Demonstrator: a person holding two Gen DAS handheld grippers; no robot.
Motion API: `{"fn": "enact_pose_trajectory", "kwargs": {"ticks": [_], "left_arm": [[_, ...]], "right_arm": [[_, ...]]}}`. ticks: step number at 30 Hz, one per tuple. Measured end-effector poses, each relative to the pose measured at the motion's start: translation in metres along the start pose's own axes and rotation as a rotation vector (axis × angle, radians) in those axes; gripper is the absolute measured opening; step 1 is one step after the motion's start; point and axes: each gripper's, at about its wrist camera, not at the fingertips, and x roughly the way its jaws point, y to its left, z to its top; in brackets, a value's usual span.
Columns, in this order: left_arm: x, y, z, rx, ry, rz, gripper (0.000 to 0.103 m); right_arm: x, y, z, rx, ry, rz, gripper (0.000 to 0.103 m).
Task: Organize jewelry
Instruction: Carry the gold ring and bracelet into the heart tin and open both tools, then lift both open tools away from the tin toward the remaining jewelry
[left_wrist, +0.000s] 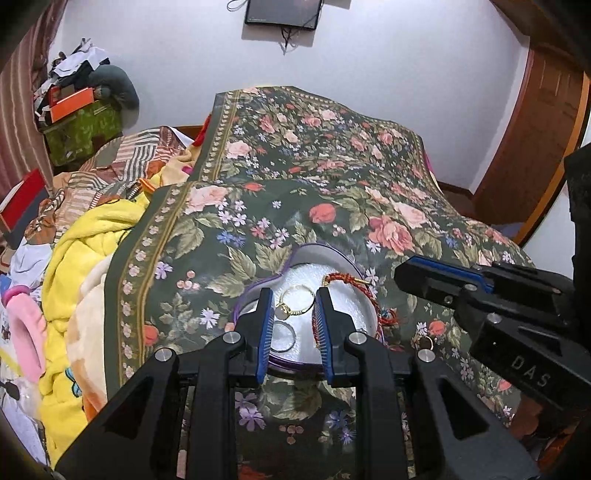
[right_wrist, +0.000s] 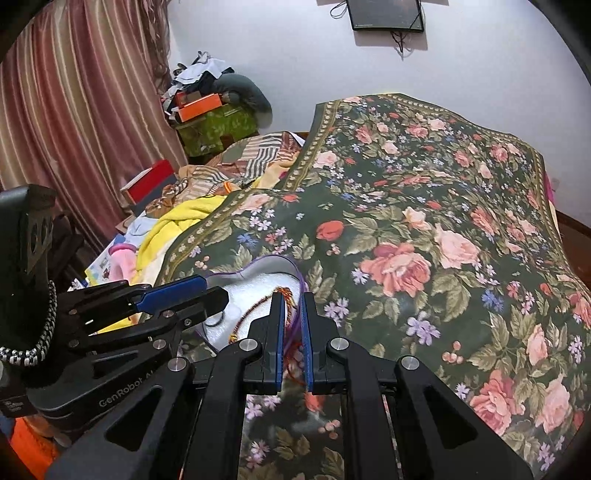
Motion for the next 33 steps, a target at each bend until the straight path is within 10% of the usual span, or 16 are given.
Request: {"fn": "enact_pose_trajectory", "kwargs": {"ticks": [33], "left_arm": [[-0.102,-0.057,-0.002,0.094,-0.117,0.005,0.045]], "right_arm": [[-0.115,-0.044,-0.036,0.034,-0.072,-0.173,0.035]]}}
